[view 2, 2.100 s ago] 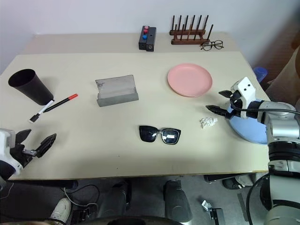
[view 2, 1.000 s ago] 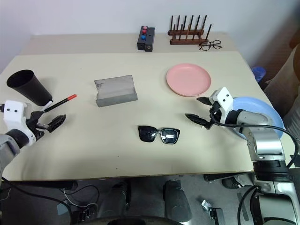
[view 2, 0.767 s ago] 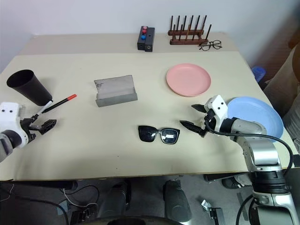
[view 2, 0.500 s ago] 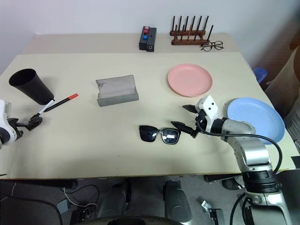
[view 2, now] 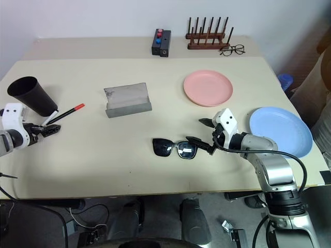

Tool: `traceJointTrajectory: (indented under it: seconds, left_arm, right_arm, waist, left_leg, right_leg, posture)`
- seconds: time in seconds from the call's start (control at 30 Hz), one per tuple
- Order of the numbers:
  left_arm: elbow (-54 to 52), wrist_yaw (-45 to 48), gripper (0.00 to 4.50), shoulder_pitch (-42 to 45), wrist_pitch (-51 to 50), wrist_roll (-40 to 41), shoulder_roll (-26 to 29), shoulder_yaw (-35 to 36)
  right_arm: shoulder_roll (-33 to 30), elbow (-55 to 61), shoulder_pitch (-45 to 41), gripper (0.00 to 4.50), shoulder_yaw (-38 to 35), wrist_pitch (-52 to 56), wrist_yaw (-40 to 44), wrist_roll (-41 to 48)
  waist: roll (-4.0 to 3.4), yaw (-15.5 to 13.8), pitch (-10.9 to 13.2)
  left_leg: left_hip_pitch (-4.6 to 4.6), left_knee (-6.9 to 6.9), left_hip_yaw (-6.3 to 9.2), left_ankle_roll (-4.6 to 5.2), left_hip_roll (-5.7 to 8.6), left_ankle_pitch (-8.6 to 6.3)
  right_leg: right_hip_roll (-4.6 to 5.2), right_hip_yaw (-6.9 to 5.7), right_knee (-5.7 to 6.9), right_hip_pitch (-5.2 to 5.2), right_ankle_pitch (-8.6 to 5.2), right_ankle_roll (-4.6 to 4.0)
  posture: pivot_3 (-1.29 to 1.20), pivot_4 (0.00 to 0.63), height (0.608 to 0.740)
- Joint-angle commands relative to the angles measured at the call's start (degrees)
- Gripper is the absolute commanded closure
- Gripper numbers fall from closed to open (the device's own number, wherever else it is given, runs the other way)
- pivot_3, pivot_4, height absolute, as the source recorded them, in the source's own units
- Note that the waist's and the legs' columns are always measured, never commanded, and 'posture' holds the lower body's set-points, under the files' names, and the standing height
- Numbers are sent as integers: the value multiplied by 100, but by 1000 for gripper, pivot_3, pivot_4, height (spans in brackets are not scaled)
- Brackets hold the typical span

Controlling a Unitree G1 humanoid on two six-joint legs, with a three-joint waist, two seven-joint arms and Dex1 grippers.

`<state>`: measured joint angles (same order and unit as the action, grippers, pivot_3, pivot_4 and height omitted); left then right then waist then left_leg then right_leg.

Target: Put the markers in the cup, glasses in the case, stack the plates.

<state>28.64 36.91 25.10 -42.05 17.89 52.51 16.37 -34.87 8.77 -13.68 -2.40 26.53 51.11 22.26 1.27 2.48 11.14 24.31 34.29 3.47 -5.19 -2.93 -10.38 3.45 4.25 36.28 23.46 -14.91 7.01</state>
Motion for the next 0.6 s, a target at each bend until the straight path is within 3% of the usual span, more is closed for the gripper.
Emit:
traceJointTrajectory:
  seconds: [0.03, 0.6]
  left_arm:
    - [135, 237, 44, 132, 0, -103, 204, -86]
    - [-705, 715, 44, -376, -541, 195, 77, 4]
  right_arm:
    - [-20, 199, -8, 0, -80, -60, -18, 81]
    - [-6, 70, -156, 0, 49, -112, -39, 1]
  waist:
    - [0, 0, 0]
    - [-1, -7, -1]
  left_leg:
    - [-1, 0, 0, 0, 0, 0]
    - [-2, 1, 0, 0, 0, 0]
  right_leg:
    - [0, 0, 1, 0, 0, 0]
    - [1, 2, 5, -1, -1, 1]
  posture:
    - [0, 150, 740]
    - [0, 150, 740]
